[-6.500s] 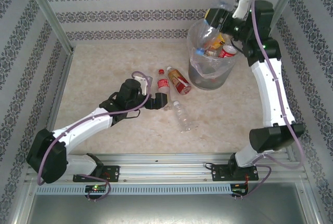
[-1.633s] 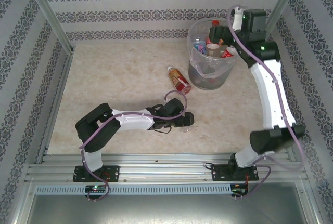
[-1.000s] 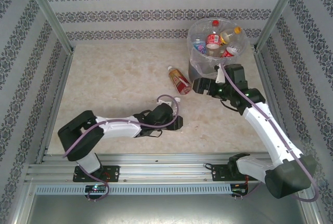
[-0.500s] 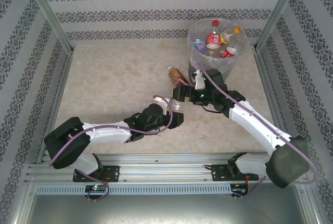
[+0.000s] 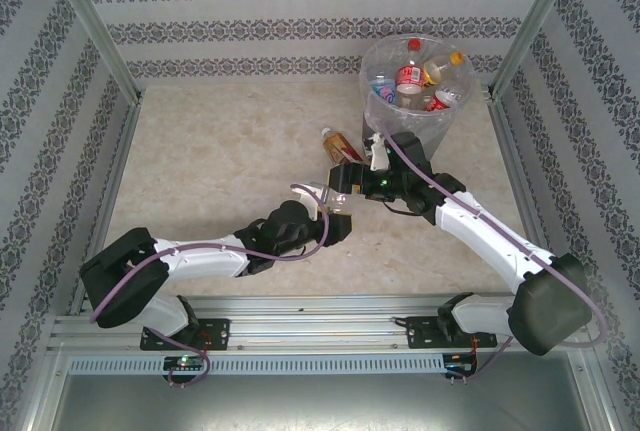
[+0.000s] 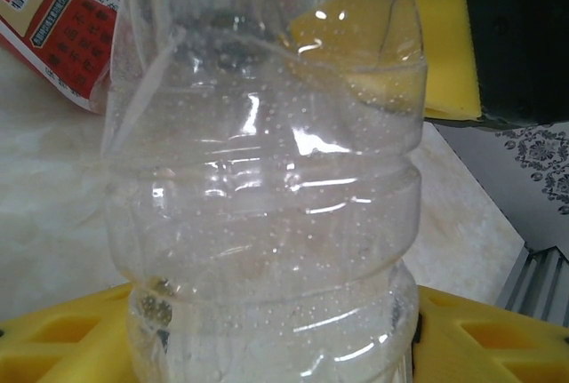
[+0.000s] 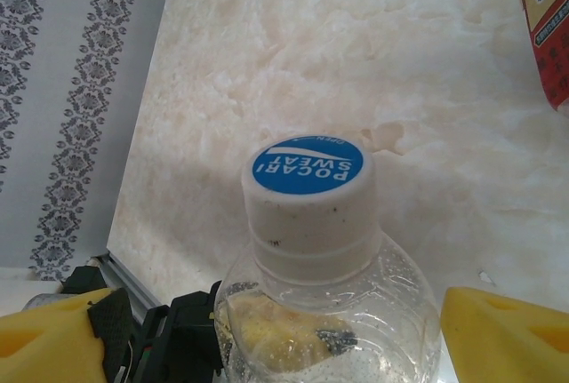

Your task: Put the plastic bottles in the bin

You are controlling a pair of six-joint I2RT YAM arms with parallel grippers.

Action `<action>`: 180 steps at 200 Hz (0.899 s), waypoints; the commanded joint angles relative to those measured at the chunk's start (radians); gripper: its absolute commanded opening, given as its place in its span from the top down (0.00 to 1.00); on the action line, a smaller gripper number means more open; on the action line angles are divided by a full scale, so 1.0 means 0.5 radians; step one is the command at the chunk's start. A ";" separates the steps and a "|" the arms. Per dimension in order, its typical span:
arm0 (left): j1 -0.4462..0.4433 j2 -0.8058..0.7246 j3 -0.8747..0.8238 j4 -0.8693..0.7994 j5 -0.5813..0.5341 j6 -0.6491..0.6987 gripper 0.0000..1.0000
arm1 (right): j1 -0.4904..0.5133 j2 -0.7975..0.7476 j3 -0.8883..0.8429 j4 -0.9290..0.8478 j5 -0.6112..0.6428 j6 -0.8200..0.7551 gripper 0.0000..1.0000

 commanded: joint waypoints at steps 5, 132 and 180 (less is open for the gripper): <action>-0.021 -0.049 0.004 0.328 -0.040 0.054 0.34 | 0.028 -0.001 -0.041 -0.055 0.057 0.003 0.22; -0.021 -0.035 0.073 0.332 -0.025 0.047 0.29 | -0.004 0.025 -0.007 -0.008 -0.029 -0.021 0.40; 0.000 -0.088 0.137 0.045 0.046 -0.047 0.00 | -0.222 -0.062 0.352 -0.281 0.091 -0.241 0.42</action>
